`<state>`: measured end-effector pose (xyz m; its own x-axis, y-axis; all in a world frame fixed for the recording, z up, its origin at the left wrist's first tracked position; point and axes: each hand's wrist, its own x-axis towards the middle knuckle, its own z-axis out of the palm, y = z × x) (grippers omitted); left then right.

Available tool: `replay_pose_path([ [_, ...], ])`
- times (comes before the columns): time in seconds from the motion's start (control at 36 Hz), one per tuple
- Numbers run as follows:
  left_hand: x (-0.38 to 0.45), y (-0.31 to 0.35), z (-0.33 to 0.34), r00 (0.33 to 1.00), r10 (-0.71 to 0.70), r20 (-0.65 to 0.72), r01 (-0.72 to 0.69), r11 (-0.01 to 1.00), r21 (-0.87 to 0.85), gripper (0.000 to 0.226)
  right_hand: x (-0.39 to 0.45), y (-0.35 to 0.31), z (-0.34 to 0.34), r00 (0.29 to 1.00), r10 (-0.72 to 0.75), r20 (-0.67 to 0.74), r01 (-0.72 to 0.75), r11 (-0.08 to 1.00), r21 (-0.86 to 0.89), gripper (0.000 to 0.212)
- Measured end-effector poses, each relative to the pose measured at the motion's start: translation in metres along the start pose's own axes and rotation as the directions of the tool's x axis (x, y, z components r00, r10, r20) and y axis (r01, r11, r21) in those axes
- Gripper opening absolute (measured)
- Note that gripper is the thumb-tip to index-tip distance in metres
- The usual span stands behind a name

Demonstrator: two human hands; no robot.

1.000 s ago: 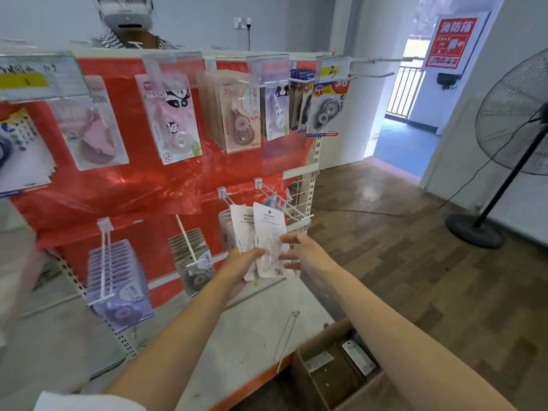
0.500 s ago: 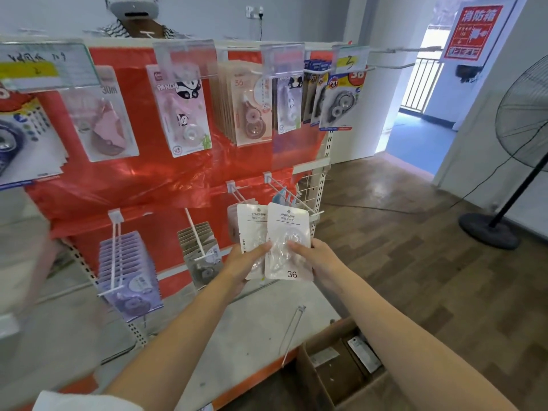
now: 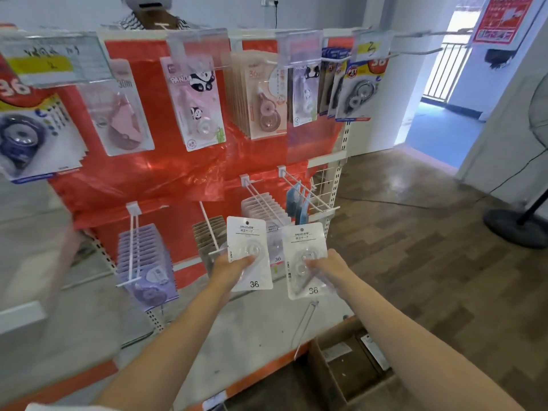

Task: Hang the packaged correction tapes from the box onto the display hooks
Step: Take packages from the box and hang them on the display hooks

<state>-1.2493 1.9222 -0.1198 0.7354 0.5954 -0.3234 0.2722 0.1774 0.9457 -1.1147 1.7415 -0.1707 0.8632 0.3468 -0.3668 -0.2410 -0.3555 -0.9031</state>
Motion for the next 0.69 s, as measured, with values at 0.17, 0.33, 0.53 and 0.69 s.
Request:
replay_pose_path([
  [0.17,-0.001,-0.003,-0.009,0.999,-0.018,-0.037,0.018,1.0,-0.014,0.032,-0.025,-0.018,0.012,0.989,0.004,0.149,-0.005,1.0,0.007,0.035],
  [0.33,-0.003,0.0,-0.008,1.0,-0.012,0.004,0.012,1.0,0.012,0.028,-0.012,-0.022,0.022,0.995,-0.01,0.1,0.012,1.0,-0.028,0.042],
  [0.53,-0.002,0.001,-0.005,0.999,-0.005,0.034,0.003,0.999,0.048,0.029,0.001,-0.033,0.037,0.997,-0.007,0.083,0.015,0.994,-0.105,0.037],
  [0.69,0.001,-0.001,-0.005,1.0,-0.018,0.025,0.016,0.998,0.064,0.027,0.014,-0.026,0.038,0.998,0.033,0.055,-0.027,0.995,-0.099,0.041],
])
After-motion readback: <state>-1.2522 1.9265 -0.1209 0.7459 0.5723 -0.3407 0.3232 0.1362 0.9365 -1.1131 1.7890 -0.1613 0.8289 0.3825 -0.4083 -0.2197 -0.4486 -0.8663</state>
